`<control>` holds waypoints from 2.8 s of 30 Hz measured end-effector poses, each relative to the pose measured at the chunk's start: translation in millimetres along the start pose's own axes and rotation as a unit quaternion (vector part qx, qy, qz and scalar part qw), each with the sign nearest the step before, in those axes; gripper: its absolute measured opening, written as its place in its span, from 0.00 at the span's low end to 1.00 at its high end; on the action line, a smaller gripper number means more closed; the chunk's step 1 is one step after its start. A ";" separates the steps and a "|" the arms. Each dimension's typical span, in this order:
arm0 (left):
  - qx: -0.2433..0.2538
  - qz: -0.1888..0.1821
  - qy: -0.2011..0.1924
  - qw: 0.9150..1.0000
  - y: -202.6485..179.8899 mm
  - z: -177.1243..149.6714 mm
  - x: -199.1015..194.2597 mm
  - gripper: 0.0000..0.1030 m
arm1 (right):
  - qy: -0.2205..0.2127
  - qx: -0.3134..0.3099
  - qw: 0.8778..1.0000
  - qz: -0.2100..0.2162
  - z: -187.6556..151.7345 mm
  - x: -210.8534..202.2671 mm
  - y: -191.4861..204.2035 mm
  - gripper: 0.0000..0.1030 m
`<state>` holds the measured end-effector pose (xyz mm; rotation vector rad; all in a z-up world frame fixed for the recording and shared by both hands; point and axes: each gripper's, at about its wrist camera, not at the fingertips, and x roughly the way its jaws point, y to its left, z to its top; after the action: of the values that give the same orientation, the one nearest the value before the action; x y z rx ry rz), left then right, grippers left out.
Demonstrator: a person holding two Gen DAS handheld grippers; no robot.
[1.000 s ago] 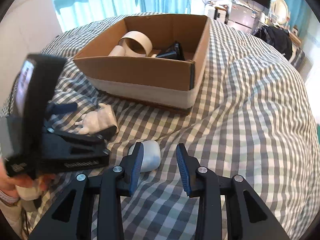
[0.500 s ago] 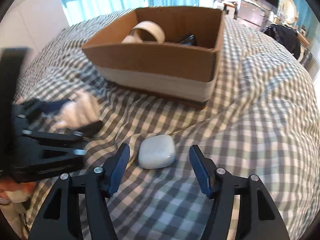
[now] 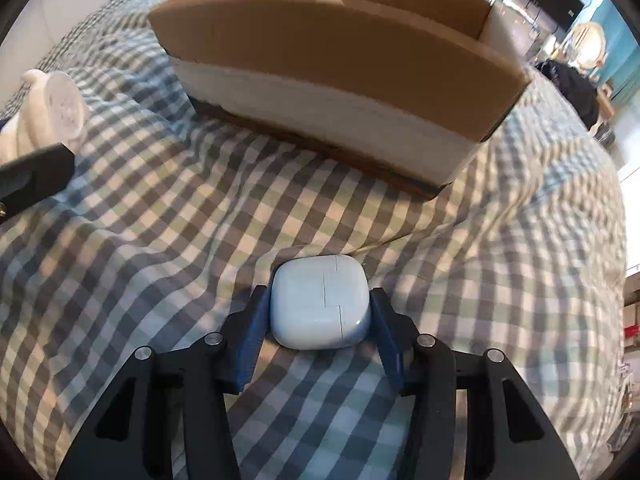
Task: Organize objects
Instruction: 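Grasp the white earbud case with the right tool while the left tool grasps the plush toy, then carry the plush toy and earbud case into the box and release both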
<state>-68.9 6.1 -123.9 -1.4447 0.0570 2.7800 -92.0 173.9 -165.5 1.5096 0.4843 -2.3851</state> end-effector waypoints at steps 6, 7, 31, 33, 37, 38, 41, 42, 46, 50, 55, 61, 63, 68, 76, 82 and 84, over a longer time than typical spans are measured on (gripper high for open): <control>0.001 -0.006 -0.022 1.000 4.1 -3.1 -31.2 0.82 | -0.040 0.002 0.999 0.006 -10.2 -54.7 12.7 0.49; 0.002 -0.006 -0.024 1.000 3.1 -3.6 -35.7 0.82 | -0.045 0.000 0.999 0.009 -11.2 -62.9 16.5 0.49; 0.004 -0.050 -0.162 0.986 7.5 92.0 -139.2 0.82 | -0.261 0.014 0.965 -0.008 62.9 -233.5 -11.4 0.49; 0.004 -0.053 -0.168 0.984 6.6 112.9 -131.7 0.82 | -0.272 0.019 0.962 -0.004 82.5 -231.1 -18.4 0.49; 0.009 -0.054 -0.175 0.983 2.5 154.0 -107.3 0.82 | -0.272 0.026 0.962 0.004 120.2 -212.7 -35.0 0.49; 0.010 -0.053 -0.172 0.984 2.3 162.7 -98.1 0.82 | -0.270 0.028 0.962 0.006 129.3 -207.3 -39.2 0.49; 0.021 -0.041 -0.162 0.986 -1.7 186.5 -66.6 0.82 | -0.262 0.034 0.964 0.013 156.4 -184.6 -52.4 0.49; 0.022 -0.037 -0.155 0.987 -1.7 193.8 -54.3 0.82 | -0.259 0.035 0.965 0.014 164.2 -175.6 -56.4 0.49; 0.025 -0.041 -0.120 0.992 -0.9 209.9 -0.7 0.82 | -0.236 0.044 0.971 0.019 191.9 -129.2 -70.7 0.49; 0.032 -0.029 -0.080 0.996 -2.6 212.9 55.5 0.82 | -0.208 0.056 0.976 0.022 207.7 -79.0 -86.2 0.49; 0.064 -0.044 -0.043 0.996 -16.2 200.6 102.6 0.82 | -0.168 0.055 0.984 0.022 212.4 -25.6 -96.5 0.49; 0.088 -0.067 -0.025 0.994 -33.1 182.7 120.9 0.82 | -0.135 0.052 0.989 0.026 206.5 7.3 -95.3 0.49; 0.096 -0.068 -0.022 0.993 -37.9 178.2 121.7 0.84 | -0.135 0.066 0.988 0.034 204.5 8.6 -100.3 0.49; 0.092 -0.070 -0.034 0.993 -41.4 171.7 108.3 0.95 | -0.164 0.098 0.981 0.048 195.6 -12.2 -112.1 0.71; 0.042 -0.077 -0.059 0.994 -13.1 172.4 35.4 0.96 | -0.195 0.102 0.975 0.032 177.0 -86.3 -109.2 0.71; 0.022 -0.065 -0.125 0.990 5.1 180.0 -59.2 0.96 | -0.251 0.103 0.962 0.014 155.8 -177.3 -105.5 0.72; 0.017 -0.061 -0.152 0.986 11.9 177.3 -98.2 0.97 | -0.273 0.099 0.957 0.001 146.6 -211.2 -101.2 0.81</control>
<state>-157.8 1.6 58.6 -0.9649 0.0113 2.8445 -164.3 215.2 98.0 0.8385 0.1163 -2.7586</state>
